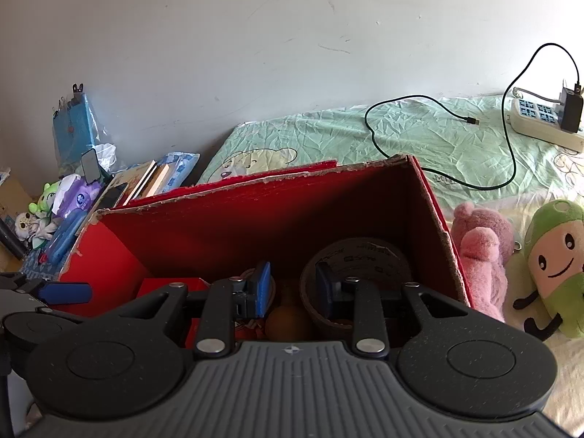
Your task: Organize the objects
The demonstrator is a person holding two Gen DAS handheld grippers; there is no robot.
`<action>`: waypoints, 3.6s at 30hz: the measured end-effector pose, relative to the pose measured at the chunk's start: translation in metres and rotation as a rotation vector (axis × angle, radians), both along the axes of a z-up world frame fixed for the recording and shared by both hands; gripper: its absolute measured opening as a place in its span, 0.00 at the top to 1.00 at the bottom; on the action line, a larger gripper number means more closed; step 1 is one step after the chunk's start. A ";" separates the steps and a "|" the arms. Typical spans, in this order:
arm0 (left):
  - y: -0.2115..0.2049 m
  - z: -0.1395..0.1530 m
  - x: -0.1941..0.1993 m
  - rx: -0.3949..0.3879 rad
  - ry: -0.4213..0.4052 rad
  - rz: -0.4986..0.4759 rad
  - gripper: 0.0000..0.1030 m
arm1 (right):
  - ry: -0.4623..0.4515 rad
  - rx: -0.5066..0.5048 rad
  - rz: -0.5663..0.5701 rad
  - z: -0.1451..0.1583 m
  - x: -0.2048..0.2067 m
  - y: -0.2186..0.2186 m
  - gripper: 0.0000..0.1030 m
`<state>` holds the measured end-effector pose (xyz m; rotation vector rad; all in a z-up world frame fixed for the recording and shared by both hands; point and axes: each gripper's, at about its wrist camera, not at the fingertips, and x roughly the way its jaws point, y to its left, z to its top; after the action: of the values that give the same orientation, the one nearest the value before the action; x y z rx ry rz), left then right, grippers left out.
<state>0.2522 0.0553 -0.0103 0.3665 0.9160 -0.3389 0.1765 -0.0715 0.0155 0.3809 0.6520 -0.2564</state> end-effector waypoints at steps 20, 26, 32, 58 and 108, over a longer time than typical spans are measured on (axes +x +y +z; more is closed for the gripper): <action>0.003 0.000 0.002 -0.015 0.016 0.023 0.02 | 0.008 -0.020 -0.001 0.000 0.001 0.002 0.70; 0.002 0.000 0.001 -0.007 0.010 0.021 0.02 | 0.005 -0.024 -0.007 0.001 0.000 0.004 0.70; 0.001 0.000 0.000 0.001 0.005 0.014 0.02 | -0.001 -0.024 -0.007 0.001 -0.002 0.004 0.70; 0.003 0.002 -0.002 -0.016 0.034 0.001 0.02 | 0.045 -0.019 -0.042 -0.001 0.002 0.002 0.70; 0.010 0.007 -0.024 -0.029 0.085 0.014 0.01 | 0.102 0.028 -0.047 0.014 -0.028 0.015 0.69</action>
<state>0.2278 0.0654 -0.0028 0.3209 0.9950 -0.3569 0.1484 -0.0568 0.0294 0.4125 0.7476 -0.3131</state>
